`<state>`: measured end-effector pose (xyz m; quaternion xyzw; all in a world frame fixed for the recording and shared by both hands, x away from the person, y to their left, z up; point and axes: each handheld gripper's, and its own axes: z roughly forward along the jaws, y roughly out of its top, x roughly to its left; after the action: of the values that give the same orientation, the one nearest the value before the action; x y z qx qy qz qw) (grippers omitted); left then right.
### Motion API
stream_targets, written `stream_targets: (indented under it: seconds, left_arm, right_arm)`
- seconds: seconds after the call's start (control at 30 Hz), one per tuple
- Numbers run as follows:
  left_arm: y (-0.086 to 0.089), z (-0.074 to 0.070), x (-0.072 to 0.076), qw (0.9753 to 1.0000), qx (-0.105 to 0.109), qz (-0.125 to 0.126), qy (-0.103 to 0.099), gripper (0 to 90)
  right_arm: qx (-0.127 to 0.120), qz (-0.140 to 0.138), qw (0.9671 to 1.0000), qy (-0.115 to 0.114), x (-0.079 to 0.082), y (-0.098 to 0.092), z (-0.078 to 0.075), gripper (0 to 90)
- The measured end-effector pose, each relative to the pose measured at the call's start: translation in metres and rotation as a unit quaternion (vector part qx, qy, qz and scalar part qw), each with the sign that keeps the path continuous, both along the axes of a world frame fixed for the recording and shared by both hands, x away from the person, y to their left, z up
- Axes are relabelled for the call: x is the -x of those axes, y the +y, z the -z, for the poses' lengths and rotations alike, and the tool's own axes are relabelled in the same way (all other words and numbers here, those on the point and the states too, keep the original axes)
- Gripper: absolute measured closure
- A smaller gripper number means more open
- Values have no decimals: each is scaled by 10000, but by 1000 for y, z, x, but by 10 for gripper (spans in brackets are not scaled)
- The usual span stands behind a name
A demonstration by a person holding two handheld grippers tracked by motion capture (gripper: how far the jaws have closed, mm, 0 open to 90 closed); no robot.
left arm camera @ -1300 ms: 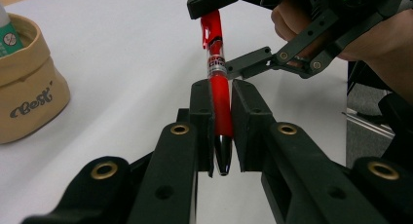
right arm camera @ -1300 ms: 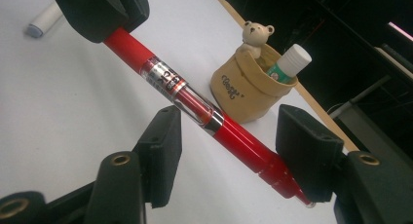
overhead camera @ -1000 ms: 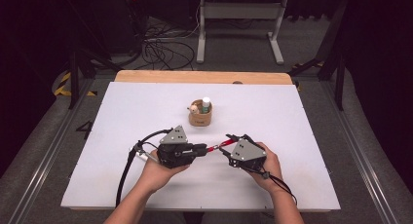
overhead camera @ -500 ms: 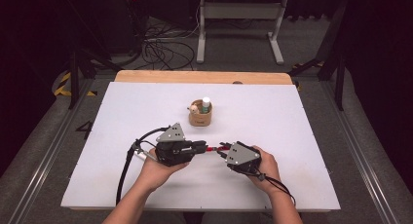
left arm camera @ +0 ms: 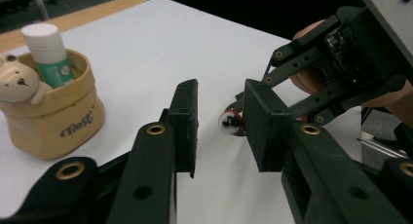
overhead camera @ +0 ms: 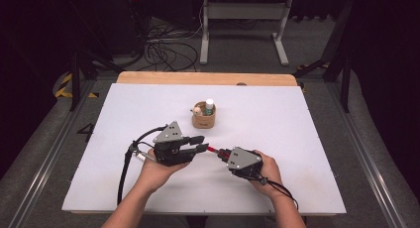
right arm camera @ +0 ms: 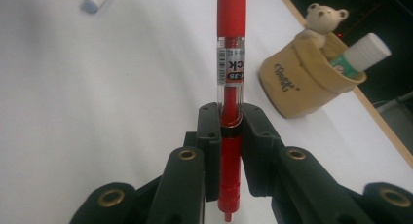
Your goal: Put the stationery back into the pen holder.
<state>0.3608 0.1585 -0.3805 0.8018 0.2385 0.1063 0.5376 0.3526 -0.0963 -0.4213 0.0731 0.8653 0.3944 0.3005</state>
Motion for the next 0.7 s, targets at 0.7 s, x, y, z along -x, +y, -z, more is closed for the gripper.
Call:
stream_targets:
  seconds: [0.7]
  left_arm:
    - [37, 3, 9, 9983, 281, -394, -310, 446]
  right_arm:
    - [-986, 236, 9946, 237, -9, -2, -3, 801]
